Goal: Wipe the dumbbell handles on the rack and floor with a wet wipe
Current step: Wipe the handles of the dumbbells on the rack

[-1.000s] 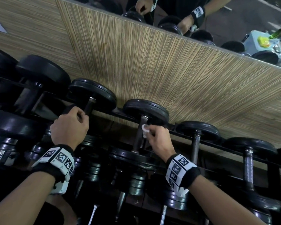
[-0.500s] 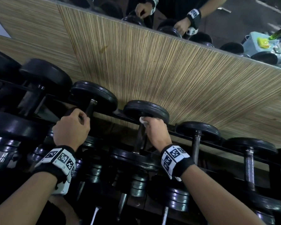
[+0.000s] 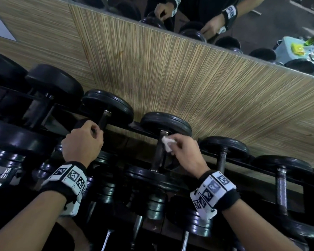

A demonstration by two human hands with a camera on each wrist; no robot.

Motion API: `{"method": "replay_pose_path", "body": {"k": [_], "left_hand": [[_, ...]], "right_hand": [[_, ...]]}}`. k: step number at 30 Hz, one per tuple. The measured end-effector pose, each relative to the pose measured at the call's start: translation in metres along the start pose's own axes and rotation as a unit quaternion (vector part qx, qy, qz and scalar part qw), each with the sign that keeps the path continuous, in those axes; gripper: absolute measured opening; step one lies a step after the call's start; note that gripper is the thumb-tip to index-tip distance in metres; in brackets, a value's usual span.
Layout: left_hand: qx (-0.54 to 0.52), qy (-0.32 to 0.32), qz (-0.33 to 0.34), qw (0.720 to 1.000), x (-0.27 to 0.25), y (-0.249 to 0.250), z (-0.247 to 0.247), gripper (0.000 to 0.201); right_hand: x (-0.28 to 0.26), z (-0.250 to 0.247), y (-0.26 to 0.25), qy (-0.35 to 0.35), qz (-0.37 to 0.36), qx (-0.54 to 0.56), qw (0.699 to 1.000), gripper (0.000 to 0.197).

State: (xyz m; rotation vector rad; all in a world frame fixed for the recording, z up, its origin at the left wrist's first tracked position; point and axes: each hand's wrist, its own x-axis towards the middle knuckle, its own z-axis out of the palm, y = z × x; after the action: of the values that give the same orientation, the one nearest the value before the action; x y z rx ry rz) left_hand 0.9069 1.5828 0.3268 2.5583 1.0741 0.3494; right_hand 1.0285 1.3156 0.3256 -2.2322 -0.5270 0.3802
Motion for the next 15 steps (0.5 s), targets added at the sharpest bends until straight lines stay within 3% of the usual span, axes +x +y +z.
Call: {"method": "replay_pose_path", "body": {"k": [3, 7, 12, 14, 15], "left_hand": [[-0.007, -0.002, 0.0, 1.0, -0.001, 0.0, -0.001, 0.014], [-0.012, 0.0, -0.003, 1.0, -0.001, 0.0, -0.001, 0.013], [-0.009, -0.002, -0.002, 1.0, -0.001, 0.001, -0.002, 0.013], [-0.01, -0.002, -0.002, 1.0, -0.001, 0.001, -0.002, 0.013], [-0.008, -0.003, -0.001, 1.0, -0.001, 0.0, -0.001, 0.013]], "right_hand": [[0.011, 0.011, -0.01, 0.004, -0.026, -0.062, 0.998, 0.022], [0.003, 0.025, 0.006, -0.106, -0.037, -0.034, 0.993, 0.023], [-0.007, 0.03, 0.02, -0.267, -0.058, -0.045, 0.961, 0.021], [-0.003, 0.024, 0.017, -0.266, -0.05, -0.028, 0.962, 0.018], [-0.001, 0.02, 0.014, -0.232, -0.038, 0.002, 0.972, 0.017]]}}
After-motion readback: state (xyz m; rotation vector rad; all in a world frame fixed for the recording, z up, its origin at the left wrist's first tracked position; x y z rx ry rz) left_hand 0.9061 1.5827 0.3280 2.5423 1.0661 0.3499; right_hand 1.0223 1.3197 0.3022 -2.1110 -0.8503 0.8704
